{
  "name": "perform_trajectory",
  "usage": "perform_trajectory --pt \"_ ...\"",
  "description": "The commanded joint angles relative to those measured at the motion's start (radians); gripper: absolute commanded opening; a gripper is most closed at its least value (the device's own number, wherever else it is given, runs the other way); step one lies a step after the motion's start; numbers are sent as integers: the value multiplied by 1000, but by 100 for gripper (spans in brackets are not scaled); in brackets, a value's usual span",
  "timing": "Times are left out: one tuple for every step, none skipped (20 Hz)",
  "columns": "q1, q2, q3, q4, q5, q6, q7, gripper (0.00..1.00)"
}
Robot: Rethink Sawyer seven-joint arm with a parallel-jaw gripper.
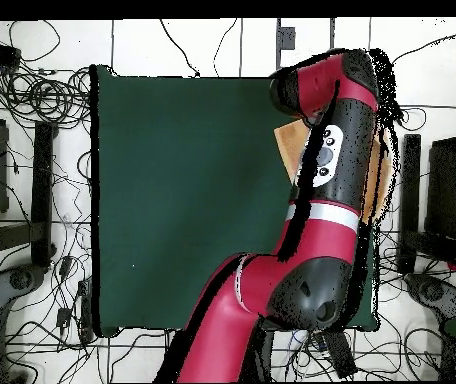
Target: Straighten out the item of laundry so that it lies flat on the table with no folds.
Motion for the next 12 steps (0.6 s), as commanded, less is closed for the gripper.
perform_trajectory --pt "-18 59 -34 -12 52 -122 -435 0" --pt "-23 57 -35 -12 52 -127 -449 0" --pt "-28 55 -37 -13 53 -133 -462 0" --pt "-33 54 -37 -12 54 -139 -474 0" --pt "-37 52 -37 -12 56 -145 -486 0" --pt "-37 52 -31 -6 53 -154 -490 0" --pt "-38 53 -30 -4 50 -159 -488 0" --pt "-41 57 -36 -8 53 -158 -479 0" --pt "-39 60 -35 -3 51 -151 -465 0" --pt "-35 65 -31 5 43 -152 -432 0" --pt "-31 69 -27 14 34 -154 -399 0" --pt "-27 74 -23 22 25 -156 -367 0"
